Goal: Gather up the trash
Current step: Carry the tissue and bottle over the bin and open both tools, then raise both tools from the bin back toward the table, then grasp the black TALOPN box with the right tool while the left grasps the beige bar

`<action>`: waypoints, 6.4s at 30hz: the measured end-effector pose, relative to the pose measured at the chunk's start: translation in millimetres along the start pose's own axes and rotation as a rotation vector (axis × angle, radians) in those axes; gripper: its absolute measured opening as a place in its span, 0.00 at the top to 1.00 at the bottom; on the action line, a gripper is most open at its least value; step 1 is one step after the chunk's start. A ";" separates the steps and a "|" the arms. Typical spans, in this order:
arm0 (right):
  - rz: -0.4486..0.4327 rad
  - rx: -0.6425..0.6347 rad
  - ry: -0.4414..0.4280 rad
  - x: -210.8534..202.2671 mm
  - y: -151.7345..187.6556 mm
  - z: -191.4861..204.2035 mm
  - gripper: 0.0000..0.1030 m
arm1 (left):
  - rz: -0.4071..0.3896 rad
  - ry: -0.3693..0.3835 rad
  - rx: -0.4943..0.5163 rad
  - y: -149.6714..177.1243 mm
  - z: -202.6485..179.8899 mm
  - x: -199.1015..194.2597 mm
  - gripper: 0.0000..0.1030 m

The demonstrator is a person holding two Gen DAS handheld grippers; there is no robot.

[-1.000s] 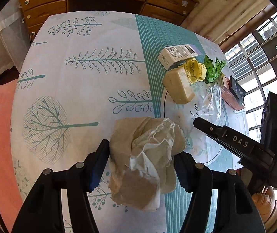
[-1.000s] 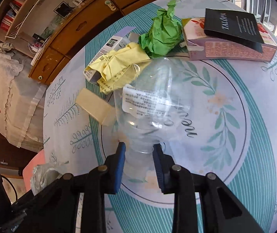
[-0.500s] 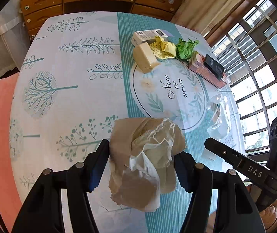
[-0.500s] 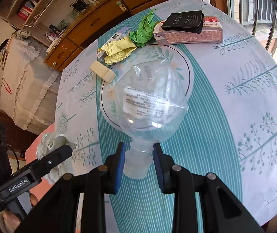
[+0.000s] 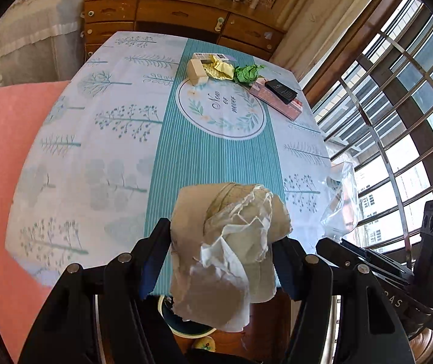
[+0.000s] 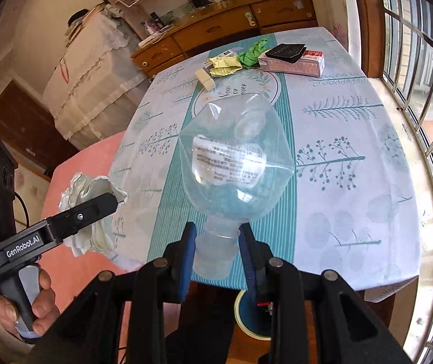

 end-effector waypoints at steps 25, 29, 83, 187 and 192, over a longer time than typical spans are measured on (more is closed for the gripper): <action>0.252 -0.029 0.013 -2.6 217.6 -24.0 0.72 | 0.202 0.008 0.017 226.6 -0.1 0.2 0.40; 0.327 0.006 0.038 50.1 270.6 -45.7 0.72 | 0.232 0.004 0.012 265.8 22.8 52.5 0.40; 0.125 0.081 0.085 -44.6 199.7 -3.3 0.32 | -0.053 0.114 0.052 199.8 1.5 -86.6 0.01; 0.153 -0.446 -0.093 205.3 -295.7 -131.4 0.46 | -0.078 -0.276 -0.222 -227.9 -40.2 212.0 0.13; 0.138 -0.413 -0.090 211.1 -301.7 -137.0 0.46 | -0.074 -0.328 -0.266 -240.0 -10.9 230.7 0.19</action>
Point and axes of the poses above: each gripper's, at about its wrist camera, not at the fingertips, and x roughly the way its jaws point, z to its left, y to its underside, the point moved 7 cm from there along x, roughly the way its jaws point, and after that the axes turned 8 degrees about -z, right-handed, at the moved point
